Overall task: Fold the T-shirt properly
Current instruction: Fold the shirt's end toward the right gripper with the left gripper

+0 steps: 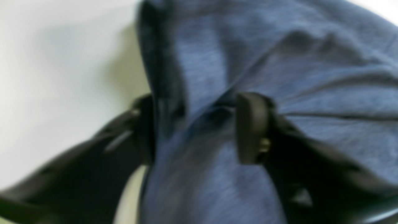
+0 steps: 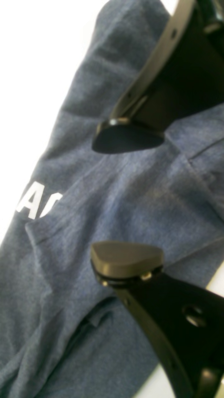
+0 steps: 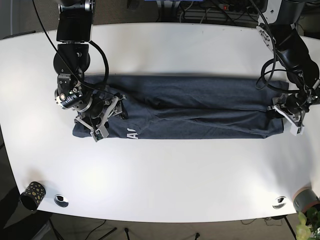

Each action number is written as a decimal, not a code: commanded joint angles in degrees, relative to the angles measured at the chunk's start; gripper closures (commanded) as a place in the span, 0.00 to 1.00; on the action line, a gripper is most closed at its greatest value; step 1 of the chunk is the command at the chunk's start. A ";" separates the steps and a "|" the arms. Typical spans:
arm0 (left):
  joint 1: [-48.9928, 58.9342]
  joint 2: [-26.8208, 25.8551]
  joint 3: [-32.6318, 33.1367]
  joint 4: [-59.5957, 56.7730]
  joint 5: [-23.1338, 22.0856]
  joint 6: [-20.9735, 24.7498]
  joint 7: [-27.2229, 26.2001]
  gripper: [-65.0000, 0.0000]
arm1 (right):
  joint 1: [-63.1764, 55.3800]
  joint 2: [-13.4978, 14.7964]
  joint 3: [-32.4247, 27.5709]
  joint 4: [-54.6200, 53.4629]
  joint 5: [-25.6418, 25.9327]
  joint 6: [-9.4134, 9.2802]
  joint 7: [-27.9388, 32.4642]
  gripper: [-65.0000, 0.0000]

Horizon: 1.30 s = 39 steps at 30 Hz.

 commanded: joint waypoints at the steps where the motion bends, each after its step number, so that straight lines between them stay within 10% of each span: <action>1: -0.34 0.56 0.37 0.01 1.27 -0.06 2.61 0.72 | 1.19 0.34 0.20 1.75 0.94 0.18 1.19 0.35; 7: -0.34 0.82 0.37 1.77 1.44 -0.06 1.12 0.93 | 1.10 0.34 0.20 1.67 0.94 0.18 1.19 0.35; 24: 11.44 8.12 24.02 43.09 1.79 -0.06 4.55 1.00 | 0.49 0.34 0.20 1.67 0.94 0.18 1.10 0.35; 39: 6.35 21.48 34.84 34.74 1.70 -0.06 2.52 0.99 | 0.49 0.69 0.20 1.67 0.94 0.18 1.10 0.35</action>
